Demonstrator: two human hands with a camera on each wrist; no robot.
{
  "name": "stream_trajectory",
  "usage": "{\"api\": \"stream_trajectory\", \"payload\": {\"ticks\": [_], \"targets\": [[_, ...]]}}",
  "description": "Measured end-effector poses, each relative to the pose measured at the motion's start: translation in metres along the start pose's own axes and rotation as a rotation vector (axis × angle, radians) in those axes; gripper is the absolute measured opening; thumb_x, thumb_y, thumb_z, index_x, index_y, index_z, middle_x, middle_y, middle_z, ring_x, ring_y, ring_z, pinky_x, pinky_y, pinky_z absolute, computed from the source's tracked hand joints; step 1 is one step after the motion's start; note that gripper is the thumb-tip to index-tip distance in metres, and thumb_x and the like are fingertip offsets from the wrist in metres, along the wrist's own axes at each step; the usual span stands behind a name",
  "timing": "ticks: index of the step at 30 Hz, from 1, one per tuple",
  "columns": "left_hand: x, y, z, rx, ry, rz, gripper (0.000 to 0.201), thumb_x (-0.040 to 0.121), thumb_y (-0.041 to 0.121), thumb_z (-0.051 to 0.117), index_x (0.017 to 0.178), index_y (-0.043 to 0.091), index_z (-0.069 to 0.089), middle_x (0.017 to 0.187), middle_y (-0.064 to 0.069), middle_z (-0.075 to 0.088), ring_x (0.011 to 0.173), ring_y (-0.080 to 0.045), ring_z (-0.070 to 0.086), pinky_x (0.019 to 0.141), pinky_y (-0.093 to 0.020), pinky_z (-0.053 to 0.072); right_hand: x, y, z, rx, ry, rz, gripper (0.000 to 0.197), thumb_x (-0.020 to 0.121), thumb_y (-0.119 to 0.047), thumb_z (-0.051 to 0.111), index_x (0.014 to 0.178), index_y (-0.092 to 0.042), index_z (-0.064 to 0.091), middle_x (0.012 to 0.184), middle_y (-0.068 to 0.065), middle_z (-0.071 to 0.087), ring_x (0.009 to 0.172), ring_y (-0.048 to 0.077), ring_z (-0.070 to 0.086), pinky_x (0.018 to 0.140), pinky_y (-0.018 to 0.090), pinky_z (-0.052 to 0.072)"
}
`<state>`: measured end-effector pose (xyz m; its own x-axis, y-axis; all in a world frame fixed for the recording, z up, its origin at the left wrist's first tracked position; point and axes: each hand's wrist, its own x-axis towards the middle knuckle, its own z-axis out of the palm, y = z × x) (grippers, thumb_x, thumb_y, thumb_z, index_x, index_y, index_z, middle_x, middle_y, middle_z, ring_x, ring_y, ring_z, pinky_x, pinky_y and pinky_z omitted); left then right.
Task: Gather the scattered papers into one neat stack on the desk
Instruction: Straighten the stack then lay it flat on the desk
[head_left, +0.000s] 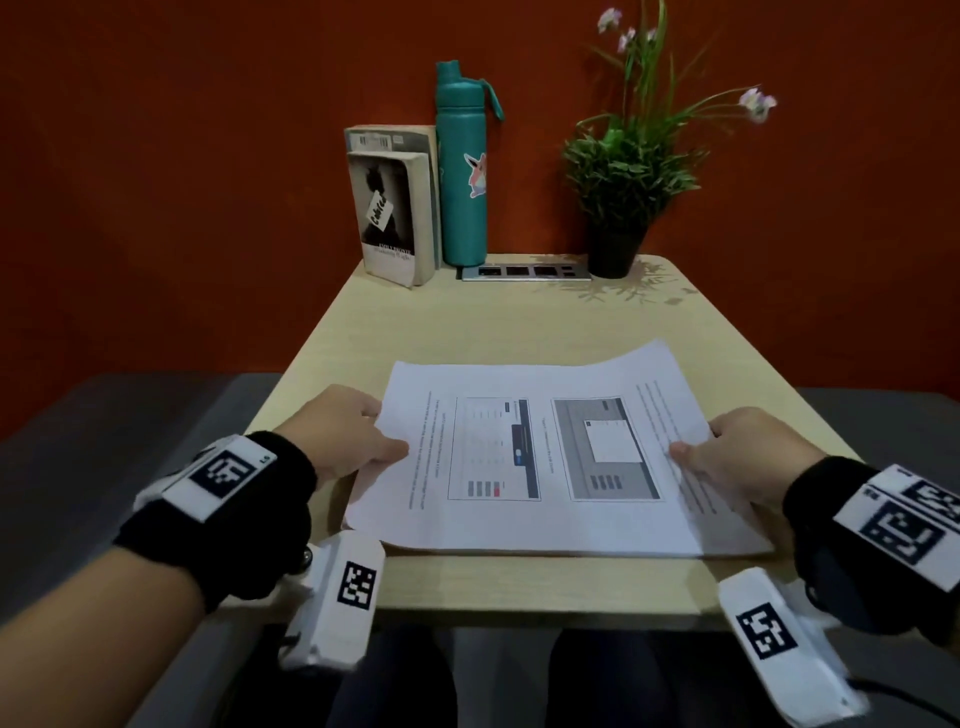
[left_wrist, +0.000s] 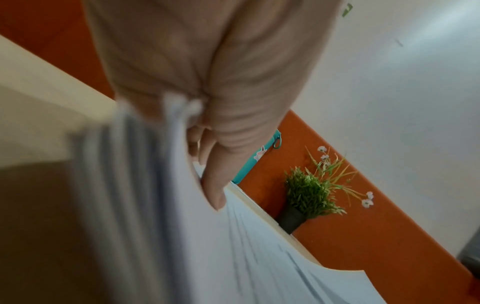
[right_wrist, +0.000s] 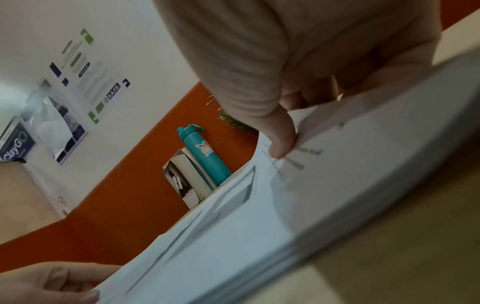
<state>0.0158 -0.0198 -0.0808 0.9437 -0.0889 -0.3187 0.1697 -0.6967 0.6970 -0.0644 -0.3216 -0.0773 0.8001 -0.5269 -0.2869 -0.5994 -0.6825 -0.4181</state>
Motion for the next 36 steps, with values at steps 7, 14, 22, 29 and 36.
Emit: {"api": "stream_trajectory", "payload": {"ticks": [7, 14, 22, 29, 36], "targets": [[0.004, -0.001, 0.002, 0.120, -0.012, -0.002, 0.022, 0.076, 0.022, 0.079, 0.091, 0.008, 0.068, 0.088, -0.015, 0.070, 0.077, -0.028, 0.067, 0.073, -0.033, 0.052, -0.002, -0.011, -0.002, -0.170, -0.069, 0.048, 0.040, 0.092, -0.034, 0.056, 0.063, -0.007, 0.049, 0.056, 0.006, 0.051, 0.051, 0.018, 0.048, 0.044, 0.025, 0.033], [-0.008, 0.027, -0.005, 0.422, -0.056, -0.092, 0.047, 0.085, 0.034, 0.071, 0.114, -0.003, 0.065, 0.084, -0.009, 0.064, 0.070, -0.023, 0.057, 0.062, -0.027, 0.044, -0.015, -0.037, -0.022, -0.273, 0.015, 0.011, 0.047, 0.084, -0.032, 0.064, 0.118, -0.002, 0.052, 0.126, 0.019, 0.052, 0.093, 0.029, 0.059, 0.064, 0.029, 0.043], [-0.033, 0.085, 0.008, 0.717, -0.217, 0.177, 0.072, 0.078, 0.030, 0.078, 0.142, 0.024, 0.046, 0.140, -0.001, 0.051, 0.103, -0.021, 0.054, 0.099, -0.033, 0.046, -0.033, -0.071, -0.016, -0.309, -0.181, -0.308, 0.075, 0.078, -0.039, 0.072, 0.143, -0.018, 0.040, 0.145, 0.005, 0.044, 0.122, 0.024, 0.050, 0.083, 0.027, 0.041], [-0.036, 0.073, 0.036, 0.954, -0.293, 0.209, 0.073, 0.065, 0.034, 0.086, 0.127, 0.028, 0.048, 0.119, 0.000, 0.049, 0.094, -0.019, 0.049, 0.075, -0.030, 0.042, -0.034, -0.068, 0.003, -0.452, -0.265, -0.326, 0.067, 0.074, -0.044, 0.075, 0.131, -0.015, 0.056, 0.128, 0.005, 0.061, 0.115, 0.023, 0.058, 0.078, 0.026, 0.042], [-0.032, 0.063, 0.041, 0.915, -0.286, 0.254, 0.071, 0.061, 0.027, 0.088, 0.121, 0.028, 0.049, 0.099, 0.006, 0.041, 0.093, -0.018, 0.052, 0.068, -0.028, 0.041, -0.029, -0.069, 0.010, -0.480, -0.318, -0.355, 0.057, 0.072, -0.035, 0.076, 0.123, -0.011, 0.063, 0.099, 0.003, 0.065, 0.083, 0.019, 0.060, 0.055, 0.022, 0.043]]}}
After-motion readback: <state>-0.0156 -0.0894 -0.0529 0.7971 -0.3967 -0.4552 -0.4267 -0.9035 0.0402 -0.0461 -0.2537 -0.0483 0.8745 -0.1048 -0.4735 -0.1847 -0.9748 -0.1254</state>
